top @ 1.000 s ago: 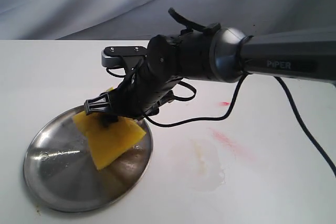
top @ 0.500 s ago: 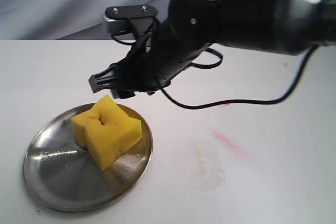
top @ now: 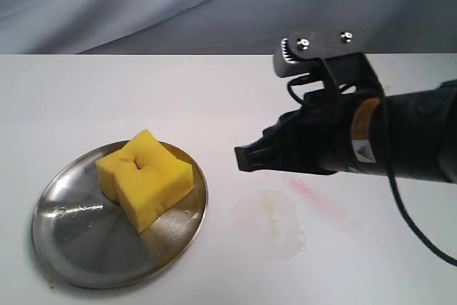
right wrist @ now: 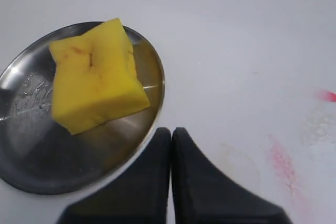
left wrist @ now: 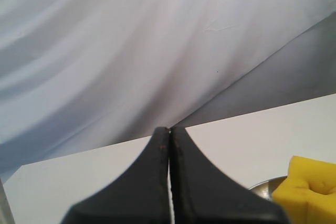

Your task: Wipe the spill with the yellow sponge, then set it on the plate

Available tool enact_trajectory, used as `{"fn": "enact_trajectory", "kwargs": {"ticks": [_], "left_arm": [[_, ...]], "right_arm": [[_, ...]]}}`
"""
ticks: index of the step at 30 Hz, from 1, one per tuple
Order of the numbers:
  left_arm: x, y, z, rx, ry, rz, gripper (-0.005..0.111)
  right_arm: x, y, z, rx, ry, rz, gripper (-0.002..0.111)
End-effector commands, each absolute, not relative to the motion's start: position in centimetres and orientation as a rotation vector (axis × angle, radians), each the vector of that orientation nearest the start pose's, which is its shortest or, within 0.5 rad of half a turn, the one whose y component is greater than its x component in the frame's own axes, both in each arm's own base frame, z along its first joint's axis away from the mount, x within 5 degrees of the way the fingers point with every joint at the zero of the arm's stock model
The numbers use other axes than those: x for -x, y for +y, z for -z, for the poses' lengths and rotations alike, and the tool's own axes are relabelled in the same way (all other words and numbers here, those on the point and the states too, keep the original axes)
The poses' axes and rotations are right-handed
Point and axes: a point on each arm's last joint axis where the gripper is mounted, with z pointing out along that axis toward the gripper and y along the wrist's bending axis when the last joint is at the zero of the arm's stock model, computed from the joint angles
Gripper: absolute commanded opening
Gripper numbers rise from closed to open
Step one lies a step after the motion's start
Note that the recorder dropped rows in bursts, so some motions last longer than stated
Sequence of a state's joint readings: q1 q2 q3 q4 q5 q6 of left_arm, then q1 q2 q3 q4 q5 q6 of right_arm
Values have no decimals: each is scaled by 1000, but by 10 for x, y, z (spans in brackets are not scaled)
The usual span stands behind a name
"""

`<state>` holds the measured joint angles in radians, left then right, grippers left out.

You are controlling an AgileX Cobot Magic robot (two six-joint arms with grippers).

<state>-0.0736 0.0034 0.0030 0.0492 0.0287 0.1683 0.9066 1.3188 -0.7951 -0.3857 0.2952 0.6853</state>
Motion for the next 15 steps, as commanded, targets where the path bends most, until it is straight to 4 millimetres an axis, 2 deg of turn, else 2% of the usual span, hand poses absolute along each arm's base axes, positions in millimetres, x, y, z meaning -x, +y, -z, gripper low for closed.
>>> {"fn": "enact_trajectory", "kwargs": {"ticks": [1, 6, 9, 15], "left_arm": [[-56, -4, -211, -203, 1494, -107, 0], [-56, -4, -211, -203, 1494, -107, 0], [-56, -4, -211, -203, 1494, -107, 0], [-56, -4, -211, -203, 1494, -107, 0]], "right_arm": [[-167, 178, -267, 539, 2193, -489, 0], [-165, 140, -263, 422, 2180, -442, 0], [-163, 115, -259, 295, 2168, -451, 0], [-146, 67, -247, 120, 2067, -430, 0]]}}
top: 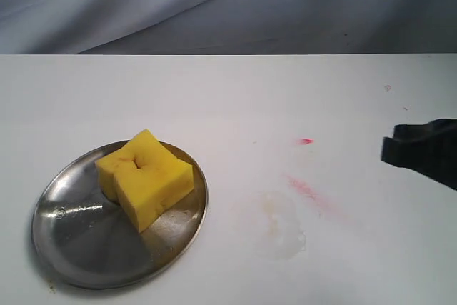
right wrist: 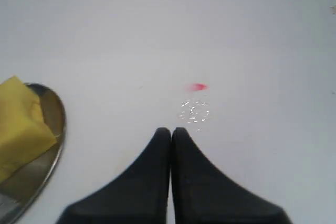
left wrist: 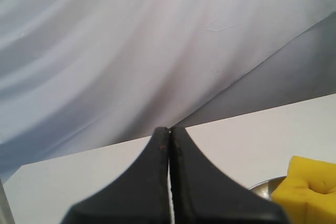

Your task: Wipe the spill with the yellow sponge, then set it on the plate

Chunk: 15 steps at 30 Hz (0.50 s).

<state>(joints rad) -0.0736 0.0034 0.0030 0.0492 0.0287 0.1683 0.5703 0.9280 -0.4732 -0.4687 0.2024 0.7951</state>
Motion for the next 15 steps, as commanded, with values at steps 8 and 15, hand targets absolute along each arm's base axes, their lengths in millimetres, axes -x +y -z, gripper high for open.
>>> {"fn": "enact_trajectory", "kwargs": {"ticks": [8, 15], "left_arm": [[-56, -4, -211, -203, 1494, -107, 0], [-56, -4, -211, -203, 1494, -107, 0]], "right_arm": [[-96, 18, -217, 0, 1849, -252, 0], [-66, 12, -198, 48, 1702, -228, 0]]}}
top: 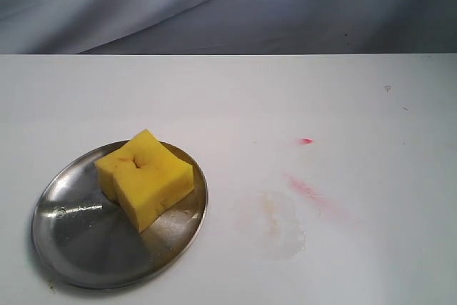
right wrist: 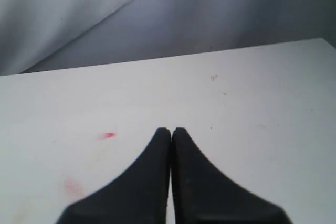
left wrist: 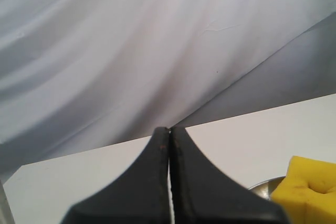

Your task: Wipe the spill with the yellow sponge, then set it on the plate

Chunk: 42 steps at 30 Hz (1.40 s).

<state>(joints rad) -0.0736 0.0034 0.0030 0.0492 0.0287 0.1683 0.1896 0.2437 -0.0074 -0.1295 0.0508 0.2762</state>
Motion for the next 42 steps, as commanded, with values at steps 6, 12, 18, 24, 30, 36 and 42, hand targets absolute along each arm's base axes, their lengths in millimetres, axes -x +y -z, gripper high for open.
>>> {"fn": "enact_trajectory", "kwargs": {"ticks": [6, 12, 18, 24, 30, 36, 42], "left_arm": [[-56, -4, -211, -203, 1494, -107, 0], [-56, -4, -211, -203, 1494, -107, 0], [-56, -4, -211, -203, 1494, -107, 0], [-56, -4, -211, -203, 1494, -107, 0], [-56, -4, -211, -203, 1494, -107, 0], [-56, -4, -211, -203, 1494, -107, 0], [-56, -4, -211, -203, 1494, -107, 0]], "right_arm": [[-56, 10, -202, 126, 1605, -156, 0], [-55, 10, -201, 124, 1617, -158, 0], [-55, 10, -201, 85, 1616, -197, 0], [-55, 10, -201, 85, 1616, -197, 0], [-55, 10, -201, 83, 1616, -198, 0], [-55, 10, -201, 83, 1616, -198, 0], [-55, 10, -201, 83, 1616, -198, 0]]}}
